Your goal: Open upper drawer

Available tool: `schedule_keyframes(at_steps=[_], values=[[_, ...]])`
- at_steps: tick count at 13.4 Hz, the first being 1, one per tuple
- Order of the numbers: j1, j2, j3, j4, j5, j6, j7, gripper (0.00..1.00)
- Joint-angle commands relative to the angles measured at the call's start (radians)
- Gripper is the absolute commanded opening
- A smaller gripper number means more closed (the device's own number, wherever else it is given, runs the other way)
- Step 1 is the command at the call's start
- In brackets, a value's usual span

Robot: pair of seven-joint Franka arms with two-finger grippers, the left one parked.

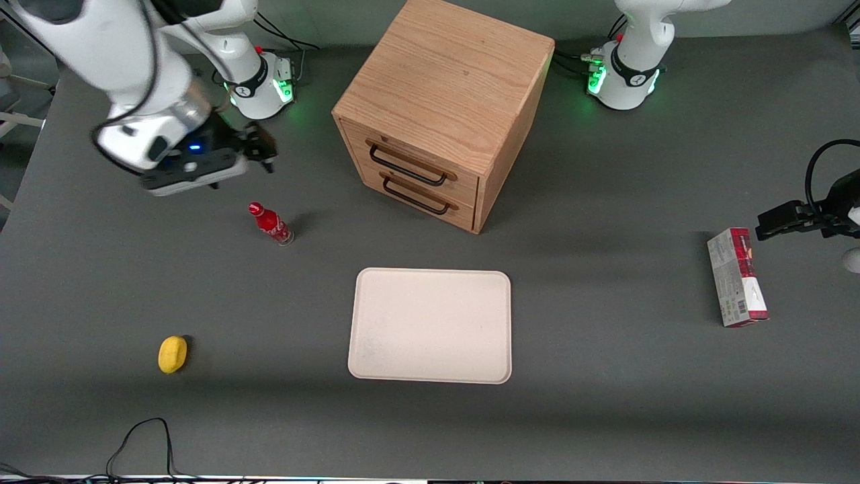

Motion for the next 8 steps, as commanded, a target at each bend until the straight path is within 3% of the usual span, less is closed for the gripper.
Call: schedule_keyframes(at_steps=[1, 5, 8], values=[[-0.005, 0.117, 0.157, 0.135, -0.009, -0.017, -0.033, 1.00], [-0.003, 0.230, 0.352, 0.196, -0.018, -0.017, -0.213, 1.00], [-0.002, 0.299, 0.363, 0.193, -0.006, -0.015, -0.367, 1.00]])
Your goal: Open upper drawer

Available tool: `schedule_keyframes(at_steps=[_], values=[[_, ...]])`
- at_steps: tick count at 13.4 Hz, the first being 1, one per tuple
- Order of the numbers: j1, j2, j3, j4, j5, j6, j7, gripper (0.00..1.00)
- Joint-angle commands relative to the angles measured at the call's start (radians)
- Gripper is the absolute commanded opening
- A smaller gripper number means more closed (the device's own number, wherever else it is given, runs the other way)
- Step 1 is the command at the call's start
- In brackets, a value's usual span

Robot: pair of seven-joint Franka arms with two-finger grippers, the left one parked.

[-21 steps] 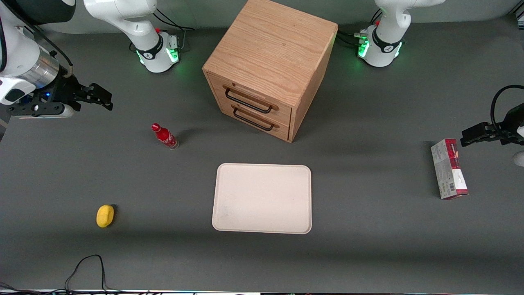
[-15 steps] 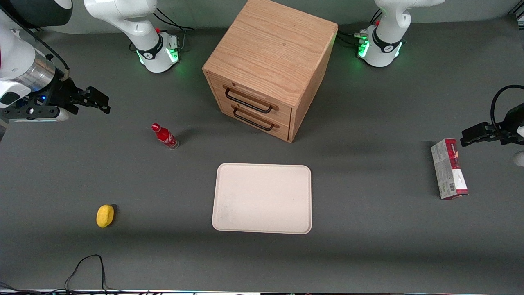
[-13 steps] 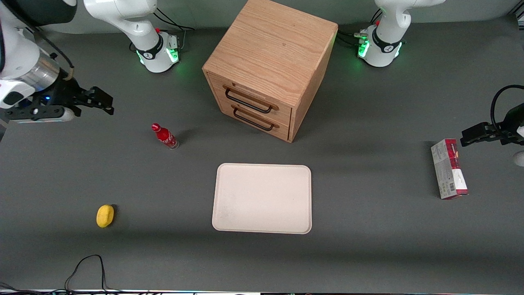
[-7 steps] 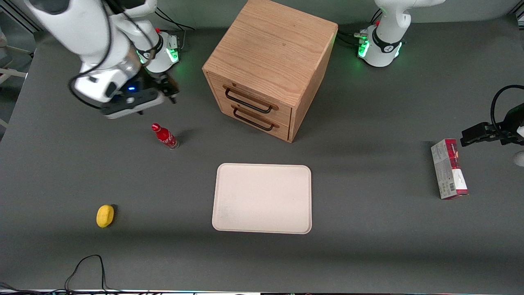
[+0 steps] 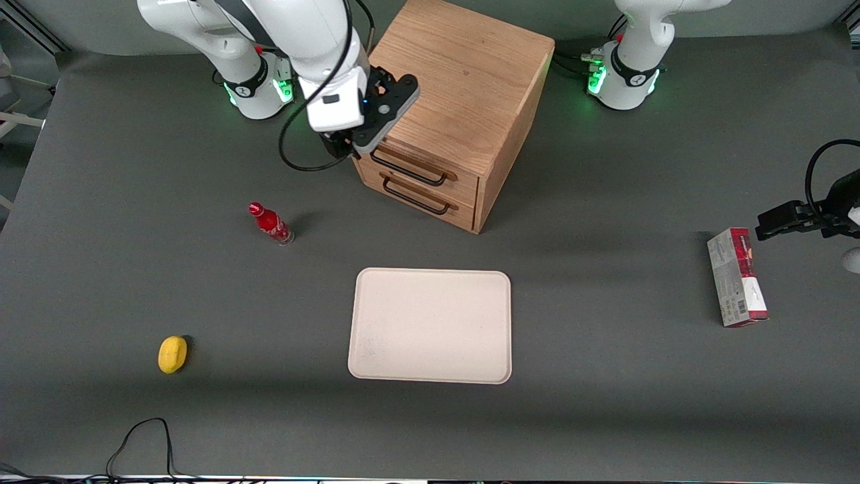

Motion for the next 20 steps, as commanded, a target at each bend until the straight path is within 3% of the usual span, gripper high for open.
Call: schedule_keyframes(at_steps=[1, 6, 13, 20], values=[[-0.005, 0.115, 0.009, 0.051, -0.005, -0.015, -0.157, 1.00], [-0.005, 0.271, 0.008, 0.045, -0.016, 0.006, -0.208, 1.00], [-0.002, 0.315, 0.006, -0.006, -0.022, 0.103, -0.205, 1.00], [0.002, 0.365, -0.017, 0.040, -0.117, 0.134, -0.258, 1.00]])
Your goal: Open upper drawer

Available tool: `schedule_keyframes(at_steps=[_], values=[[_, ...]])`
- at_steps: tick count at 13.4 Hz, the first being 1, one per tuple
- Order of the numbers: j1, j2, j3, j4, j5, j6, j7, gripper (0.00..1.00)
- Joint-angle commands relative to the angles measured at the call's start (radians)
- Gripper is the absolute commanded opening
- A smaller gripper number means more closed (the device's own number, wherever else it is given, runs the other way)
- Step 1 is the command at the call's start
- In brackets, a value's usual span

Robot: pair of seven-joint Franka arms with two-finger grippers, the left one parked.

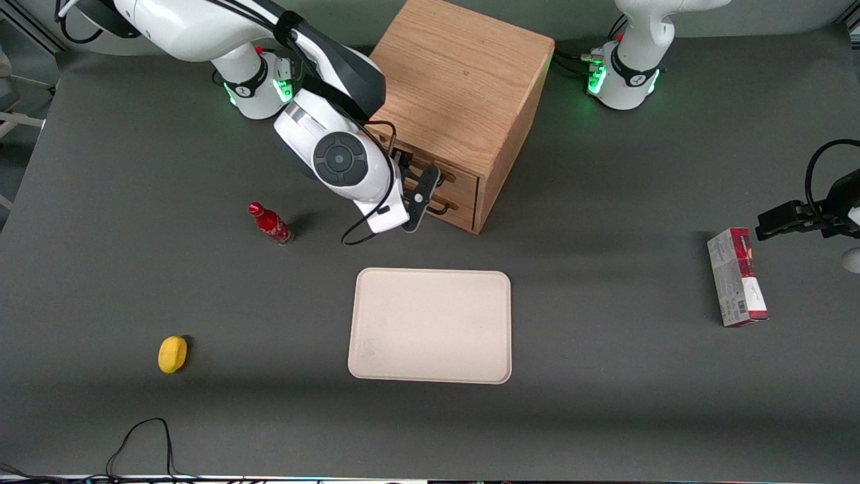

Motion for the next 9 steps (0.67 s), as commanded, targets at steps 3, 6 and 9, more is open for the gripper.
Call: schedule_keyframes(at_steps=[3, 6, 9], values=[[-0.005, 0.056, -0.099, 0.128, -0.037, 0.002, -0.128, 1.00], [-0.008, 0.073, -0.190, 0.188, -0.034, -0.001, -0.205, 1.00], [-0.009, 0.119, -0.236, 0.291, -0.034, -0.001, -0.216, 1.00]])
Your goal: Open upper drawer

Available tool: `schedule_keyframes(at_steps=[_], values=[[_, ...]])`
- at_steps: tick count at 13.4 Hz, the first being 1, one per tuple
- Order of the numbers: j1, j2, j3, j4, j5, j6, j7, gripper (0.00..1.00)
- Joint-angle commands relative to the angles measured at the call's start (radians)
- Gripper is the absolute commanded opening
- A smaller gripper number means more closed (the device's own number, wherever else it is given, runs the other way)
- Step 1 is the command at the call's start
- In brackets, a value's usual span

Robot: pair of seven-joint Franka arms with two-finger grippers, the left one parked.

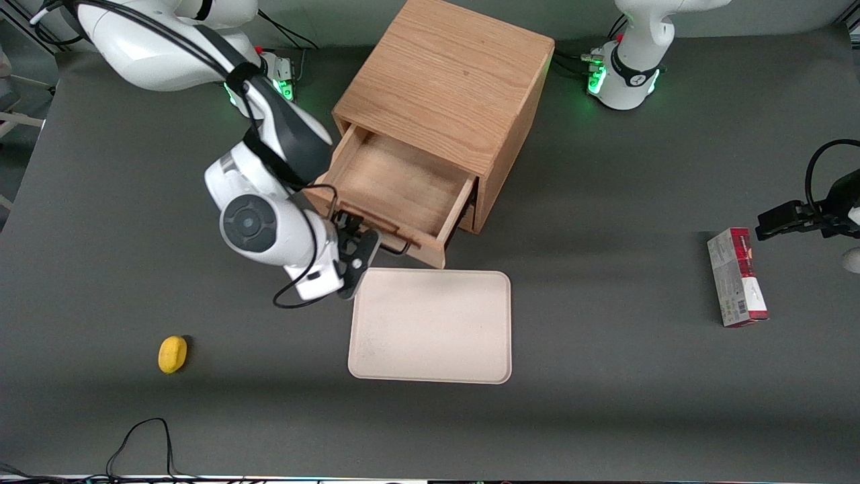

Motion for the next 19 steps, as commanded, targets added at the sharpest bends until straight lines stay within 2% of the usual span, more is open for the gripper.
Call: schedule_keyframes(at_steps=[1, 7, 11, 14, 16, 18, 19], values=[[0.013, 0.071, -0.031, 0.134, -0.011, -0.014, -0.018, 1.00], [0.012, 0.080, -0.094, 0.254, -0.015, -0.012, -0.010, 1.00], [0.000, -0.070, -0.164, 0.271, 0.003, -0.019, -0.004, 1.00], [-0.002, -0.237, -0.333, 0.104, 0.046, -0.149, 0.033, 1.00], [0.001, -0.407, -0.467, -0.113, 0.160, -0.158, 0.220, 1.00], [0.001, -0.582, -0.487, -0.328, 0.173, -0.144, 0.507, 1.00], [0.001, -0.643, -0.487, -0.385, 0.166, -0.146, 0.565, 1.00]])
